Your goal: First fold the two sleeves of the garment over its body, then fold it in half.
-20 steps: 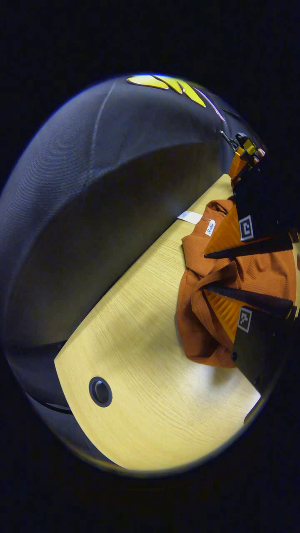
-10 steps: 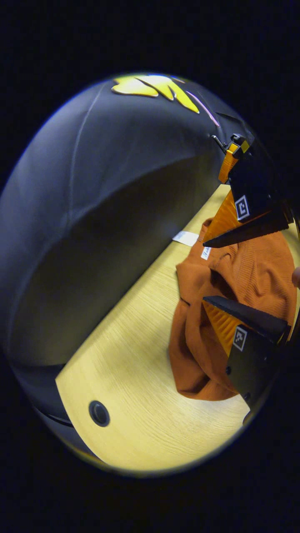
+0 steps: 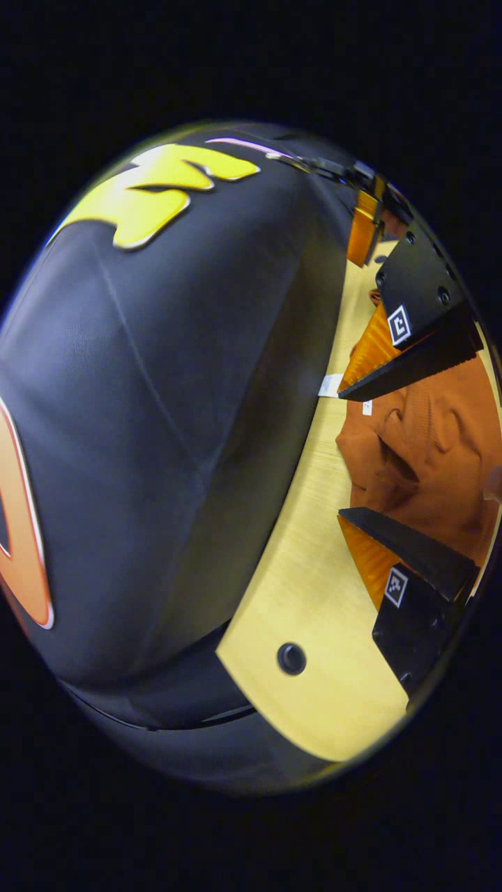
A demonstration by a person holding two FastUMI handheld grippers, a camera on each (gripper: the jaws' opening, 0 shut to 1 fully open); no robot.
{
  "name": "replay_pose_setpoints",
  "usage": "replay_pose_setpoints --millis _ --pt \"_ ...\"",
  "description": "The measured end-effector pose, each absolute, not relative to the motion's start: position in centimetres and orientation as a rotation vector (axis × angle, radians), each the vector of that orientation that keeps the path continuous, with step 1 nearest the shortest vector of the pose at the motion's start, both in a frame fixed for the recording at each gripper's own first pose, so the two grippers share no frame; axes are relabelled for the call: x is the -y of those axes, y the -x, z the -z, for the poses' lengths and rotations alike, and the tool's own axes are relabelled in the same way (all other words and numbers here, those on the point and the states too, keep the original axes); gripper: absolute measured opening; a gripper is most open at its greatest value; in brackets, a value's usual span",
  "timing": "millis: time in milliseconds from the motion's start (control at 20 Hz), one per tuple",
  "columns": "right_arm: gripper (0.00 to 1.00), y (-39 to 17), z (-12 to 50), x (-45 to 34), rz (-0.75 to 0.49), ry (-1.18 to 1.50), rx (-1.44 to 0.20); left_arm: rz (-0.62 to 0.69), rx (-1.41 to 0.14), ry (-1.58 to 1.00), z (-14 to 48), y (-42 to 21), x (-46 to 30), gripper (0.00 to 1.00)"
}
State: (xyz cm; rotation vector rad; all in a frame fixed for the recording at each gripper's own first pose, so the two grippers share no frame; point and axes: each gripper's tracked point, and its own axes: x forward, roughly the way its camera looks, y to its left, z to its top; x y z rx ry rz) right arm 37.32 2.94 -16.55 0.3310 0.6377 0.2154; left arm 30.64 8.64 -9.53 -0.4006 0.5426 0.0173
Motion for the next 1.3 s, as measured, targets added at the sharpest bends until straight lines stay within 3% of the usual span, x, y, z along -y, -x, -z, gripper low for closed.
replay_pose_setpoints --millis 50,100,200,350,600,950,1300 --pt "0.95 -36.5 16.1 -3.2 -0.195 -0.269 -0.611 -0.023 -0.525 0.357 9.0 -29.7 -8.6 0.99" --pt "0.99 -35.7 15.2 -3.2 -0.177 -0.227 -0.575 -0.031 -0.500 0.315 8.1 -28.8 -8.7 0.99" --pt "0.94 -34.2 12.6 -2.5 -0.124 -0.165 -0.498 -0.057 -0.438 0.236 6.2 -26.6 -9.0 0.99" --pt "0.99 -30.2 9.6 -2.3 -0.062 -0.089 -0.401 -0.108 -0.355 0.138 3.5 -22.7 -9.4 0.99" --pt "0.99 -19.4 4.7 -1.1 -0.031 -0.004 -0.274 -0.097 -0.268 0.100 -0.4 -13.3 -7.5 0.99" --pt "0.96 -5.6 3.3 1.1 0.001 0.093 -0.139 -0.099 -0.213 0.026 -1.5 -1.7 -6.0 0.98" --pt "0.94 -1.0 0.7 1.4 -0.003 0.107 -0.072 -0.097 -0.210 0.046 -2.1 2.4 -6.3 1.00"
